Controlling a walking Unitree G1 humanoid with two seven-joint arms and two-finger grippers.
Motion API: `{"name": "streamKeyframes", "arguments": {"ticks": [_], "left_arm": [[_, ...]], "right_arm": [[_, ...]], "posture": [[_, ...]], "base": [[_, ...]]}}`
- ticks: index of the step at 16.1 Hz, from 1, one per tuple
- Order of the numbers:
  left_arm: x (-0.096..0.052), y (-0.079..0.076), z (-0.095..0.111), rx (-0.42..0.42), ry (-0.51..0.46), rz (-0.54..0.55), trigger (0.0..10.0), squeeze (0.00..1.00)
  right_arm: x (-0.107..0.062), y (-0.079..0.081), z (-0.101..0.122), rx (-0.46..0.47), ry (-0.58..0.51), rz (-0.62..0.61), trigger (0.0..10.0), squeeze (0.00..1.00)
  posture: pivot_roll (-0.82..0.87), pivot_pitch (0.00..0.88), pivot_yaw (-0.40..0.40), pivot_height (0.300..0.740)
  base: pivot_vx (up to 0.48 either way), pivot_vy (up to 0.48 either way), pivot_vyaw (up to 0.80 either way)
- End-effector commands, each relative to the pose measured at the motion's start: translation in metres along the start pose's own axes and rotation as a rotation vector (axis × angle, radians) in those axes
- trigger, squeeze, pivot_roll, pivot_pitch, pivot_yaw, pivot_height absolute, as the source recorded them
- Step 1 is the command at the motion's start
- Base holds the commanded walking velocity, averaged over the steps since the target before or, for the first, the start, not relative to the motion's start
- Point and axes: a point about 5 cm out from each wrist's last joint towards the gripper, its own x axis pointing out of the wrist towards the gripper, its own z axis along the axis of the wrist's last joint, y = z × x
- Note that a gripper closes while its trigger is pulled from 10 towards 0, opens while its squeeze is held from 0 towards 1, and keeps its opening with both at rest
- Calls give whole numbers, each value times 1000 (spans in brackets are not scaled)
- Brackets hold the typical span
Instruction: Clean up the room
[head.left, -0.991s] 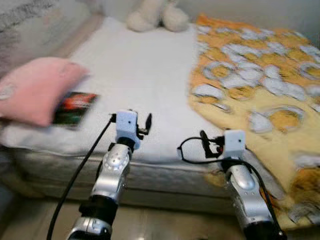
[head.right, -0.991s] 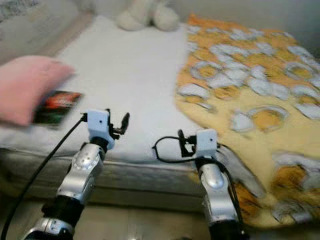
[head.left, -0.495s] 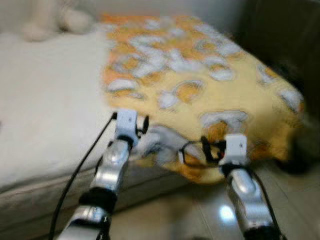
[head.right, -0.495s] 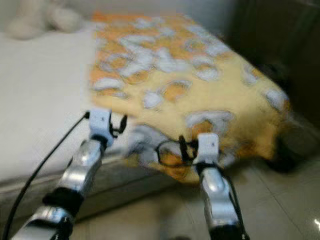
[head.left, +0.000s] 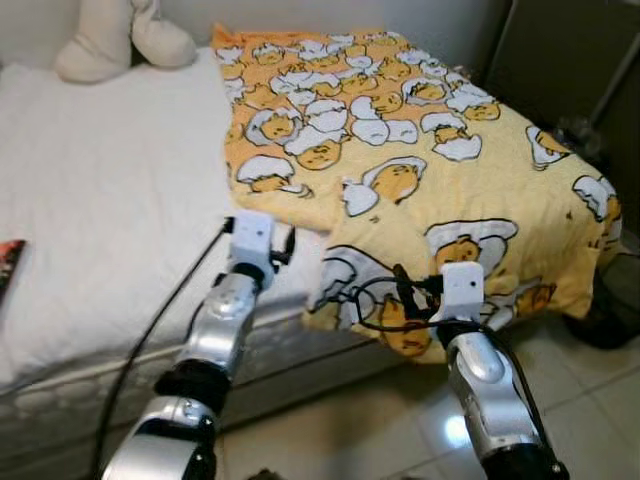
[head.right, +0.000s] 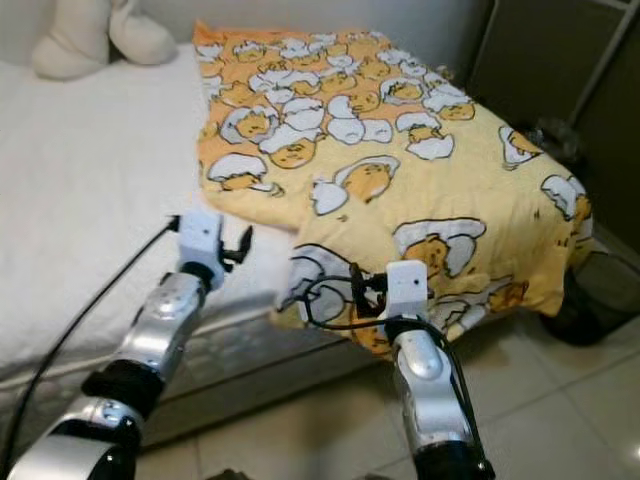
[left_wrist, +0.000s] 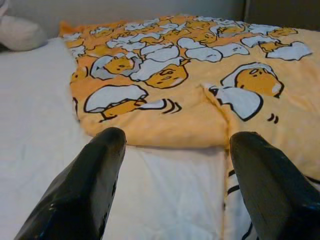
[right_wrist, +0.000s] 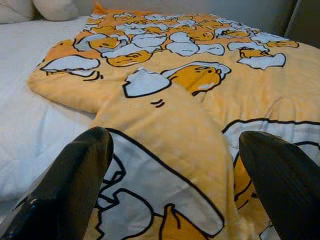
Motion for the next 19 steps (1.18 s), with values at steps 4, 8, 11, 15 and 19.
{"name": "streamKeyframes", "arguments": {"ticks": [4,8,11,15,19], "left_arm": [[3,-19,1,24,4,-67,10000,0],[5,-26,2,27,7,-73,10000,0],[6,-28,6,-30,-21,-58,10000,0],[4,-39,10,-71,-68,-113,10000,0],[3,-40,9,-75,-70,-115,10000,0]], "right_arm": [[-4,-8,-7,-9,26,-11,10000,0],[-9,-12,-9,-8,17,-42,10000,0],[-10,-12,-8,-8,7,-46,10000,0],[-15,-16,-11,-1,14,-52,10000,0],[-19,-15,-14,2,27,-43,10000,0]], "posture": [[-53,0,23,740],[-67,0,30,740],[-79,0,35,740],[-80,0,34,740],[-81,0,32,740]], "base": [[78,356,-705],[210,-69,-502],[404,-184,0],[438,0,0],[441,0,0]]}}
